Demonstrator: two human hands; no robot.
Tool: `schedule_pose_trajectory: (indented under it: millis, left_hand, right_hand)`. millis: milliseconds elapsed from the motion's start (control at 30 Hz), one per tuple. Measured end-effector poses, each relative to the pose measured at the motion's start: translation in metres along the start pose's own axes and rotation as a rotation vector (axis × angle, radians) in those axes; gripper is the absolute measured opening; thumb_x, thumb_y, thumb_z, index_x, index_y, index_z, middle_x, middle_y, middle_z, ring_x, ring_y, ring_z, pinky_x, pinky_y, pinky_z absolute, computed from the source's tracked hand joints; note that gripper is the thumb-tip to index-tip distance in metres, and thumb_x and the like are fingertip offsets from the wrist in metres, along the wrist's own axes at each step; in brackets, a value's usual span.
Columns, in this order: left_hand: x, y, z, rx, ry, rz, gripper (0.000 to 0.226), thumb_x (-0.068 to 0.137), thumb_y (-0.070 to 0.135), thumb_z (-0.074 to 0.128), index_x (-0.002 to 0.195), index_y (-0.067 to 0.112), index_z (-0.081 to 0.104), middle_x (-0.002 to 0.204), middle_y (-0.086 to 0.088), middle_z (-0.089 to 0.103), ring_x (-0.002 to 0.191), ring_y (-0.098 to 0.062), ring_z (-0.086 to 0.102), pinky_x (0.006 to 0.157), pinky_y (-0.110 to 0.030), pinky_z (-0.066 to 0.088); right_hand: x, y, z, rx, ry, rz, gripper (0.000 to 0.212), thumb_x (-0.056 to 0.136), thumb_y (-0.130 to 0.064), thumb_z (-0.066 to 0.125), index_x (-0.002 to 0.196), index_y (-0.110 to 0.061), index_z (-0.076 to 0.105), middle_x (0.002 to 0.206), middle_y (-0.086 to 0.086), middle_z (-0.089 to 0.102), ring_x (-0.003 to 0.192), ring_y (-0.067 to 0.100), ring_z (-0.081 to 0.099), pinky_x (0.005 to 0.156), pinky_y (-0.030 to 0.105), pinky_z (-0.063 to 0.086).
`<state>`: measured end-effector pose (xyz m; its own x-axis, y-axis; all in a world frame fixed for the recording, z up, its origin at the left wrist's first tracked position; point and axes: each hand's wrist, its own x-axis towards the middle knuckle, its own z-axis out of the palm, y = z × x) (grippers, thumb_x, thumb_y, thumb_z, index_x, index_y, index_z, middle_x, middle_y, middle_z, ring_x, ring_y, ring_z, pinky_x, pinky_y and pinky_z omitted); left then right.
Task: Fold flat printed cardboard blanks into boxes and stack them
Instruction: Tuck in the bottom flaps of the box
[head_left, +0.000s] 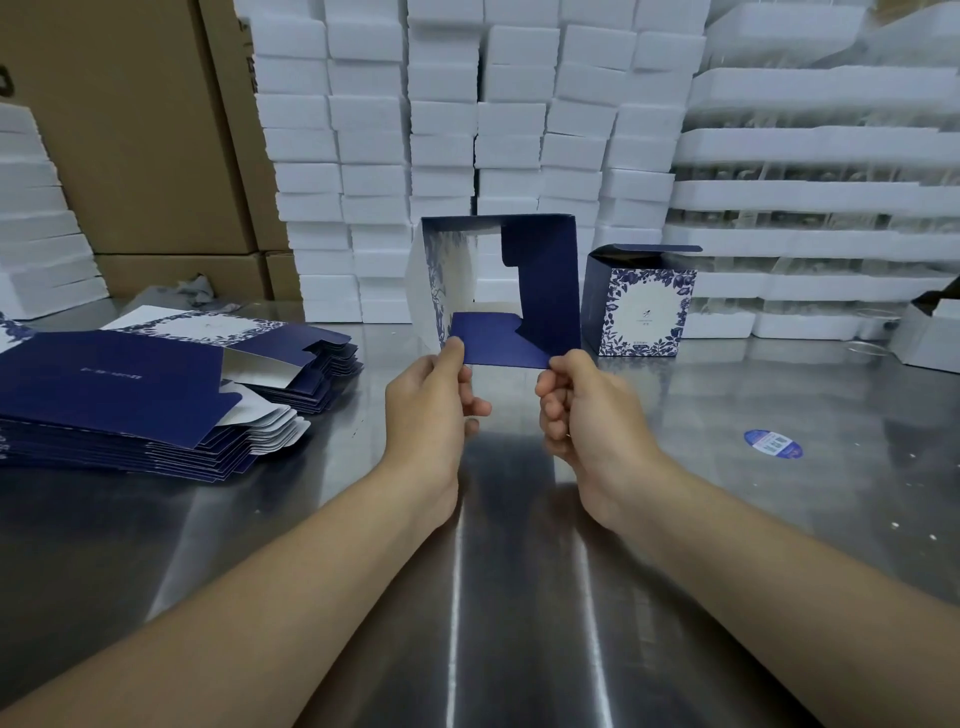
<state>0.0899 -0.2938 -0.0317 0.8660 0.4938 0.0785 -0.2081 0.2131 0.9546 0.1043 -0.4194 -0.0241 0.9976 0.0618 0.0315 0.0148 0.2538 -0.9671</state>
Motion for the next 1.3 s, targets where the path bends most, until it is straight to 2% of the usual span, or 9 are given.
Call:
schedule_pose_trajectory:
  millis: [100, 233, 400, 567, 733, 867, 1033, 1200, 1300]
  left_hand:
    - [-0.005, 0.003, 0.002, -0.062, -0.124, -0.098, 0.036, 0.1, 0.044, 0.069, 0.077, 0.018, 0.06, 0.06, 0.002, 0.053, 0.055, -0.012, 0.056, 0.057, -0.026, 0.043]
    - [-0.011, 0.0, 0.005, 0.042, -0.29, -0.094, 0.036, 0.1, 0.042, 0.07, 0.075, 0.016, 0.067, 0.064, -0.002, 0.058, 0.061, -0.014, 0.057, 0.065, -0.03, 0.044]
    - [-0.009, 0.001, 0.004, 0.012, -0.271, -0.035, 0.034, 0.1, 0.034, 0.07, 0.071, 0.018, 0.061, 0.061, 0.002, 0.055, 0.056, -0.011, 0.054, 0.063, -0.027, 0.041]
    - [-0.008, -0.001, 0.005, 0.036, -0.306, -0.034, 0.031, 0.101, 0.03, 0.067, 0.079, 0.01, 0.059, 0.059, -0.004, 0.053, 0.049, -0.013, 0.055, 0.051, -0.021, 0.044]
    - [-0.009, -0.002, 0.004, 0.163, -0.337, -0.041, 0.034, 0.1, 0.041, 0.068, 0.077, 0.017, 0.061, 0.061, 0.003, 0.046, 0.057, -0.012, 0.048, 0.056, -0.025, 0.036]
    - [-0.005, 0.002, 0.0, 0.129, -0.261, -0.099, 0.04, 0.098, 0.047, 0.069, 0.07, 0.02, 0.059, 0.056, 0.005, 0.044, 0.054, -0.013, 0.048, 0.055, -0.027, 0.034]
    - [-0.001, 0.001, -0.002, 0.088, -0.264, -0.111, 0.036, 0.103, 0.035, 0.064, 0.072, 0.018, 0.059, 0.055, 0.005, 0.046, 0.052, -0.011, 0.048, 0.053, -0.024, 0.032]
    - [-0.001, 0.0, -0.002, 0.113, -0.334, -0.099, 0.038, 0.104, 0.038, 0.063, 0.072, 0.018, 0.06, 0.057, 0.003, 0.048, 0.055, -0.011, 0.048, 0.056, -0.025, 0.034]
    - [-0.005, -0.001, 0.0, 0.162, -0.382, -0.088, 0.042, 0.104, 0.042, 0.062, 0.071, 0.017, 0.061, 0.06, 0.0, 0.048, 0.057, -0.013, 0.047, 0.06, -0.028, 0.034]
  right_hand:
    - [0.0, 0.001, 0.0, -0.016, -0.026, -0.013, 0.038, 0.099, -0.022, 0.052, 0.062, -0.017, 0.059, 0.052, -0.003, 0.046, 0.041, 0.01, 0.037, 0.039, 0.019, 0.031]
    - [-0.004, 0.003, 0.004, -0.016, -0.112, -0.022, 0.038, 0.098, -0.022, 0.053, 0.061, -0.017, 0.06, 0.05, -0.002, 0.05, 0.041, 0.01, 0.039, 0.041, 0.019, 0.034]
    - [-0.004, 0.002, 0.001, -0.042, -0.17, -0.005, 0.039, 0.096, -0.028, 0.056, 0.058, -0.021, 0.06, 0.052, -0.003, 0.051, 0.045, 0.01, 0.039, 0.043, 0.019, 0.033]
    - [-0.003, 0.005, 0.002, 0.016, -0.253, 0.085, 0.039, 0.096, -0.03, 0.057, 0.059, -0.02, 0.057, 0.056, -0.002, 0.05, 0.044, 0.01, 0.036, 0.044, 0.021, 0.029]
    - [-0.001, 0.003, 0.0, 0.058, -0.175, 0.064, 0.035, 0.097, -0.02, 0.053, 0.063, -0.016, 0.049, 0.049, -0.003, 0.036, 0.041, 0.011, 0.027, 0.049, 0.026, 0.021]
    - [0.0, 0.003, 0.0, 0.051, -0.125, 0.049, 0.034, 0.098, -0.02, 0.053, 0.065, -0.016, 0.049, 0.051, -0.003, 0.031, 0.042, 0.012, 0.024, 0.049, 0.028, 0.019]
    - [0.001, 0.004, -0.002, 0.044, -0.119, 0.059, 0.034, 0.095, -0.024, 0.055, 0.062, -0.017, 0.049, 0.052, -0.002, 0.034, 0.043, 0.013, 0.027, 0.05, 0.028, 0.021]
    - [0.003, 0.001, -0.004, 0.007, -0.223, 0.111, 0.032, 0.092, -0.034, 0.062, 0.064, -0.019, 0.06, 0.056, -0.001, 0.047, 0.044, 0.01, 0.039, 0.043, 0.021, 0.03]
    - [0.001, 0.005, -0.002, -0.034, -0.223, 0.08, 0.036, 0.094, -0.029, 0.063, 0.058, -0.021, 0.062, 0.056, -0.002, 0.048, 0.044, 0.009, 0.04, 0.047, 0.021, 0.031]
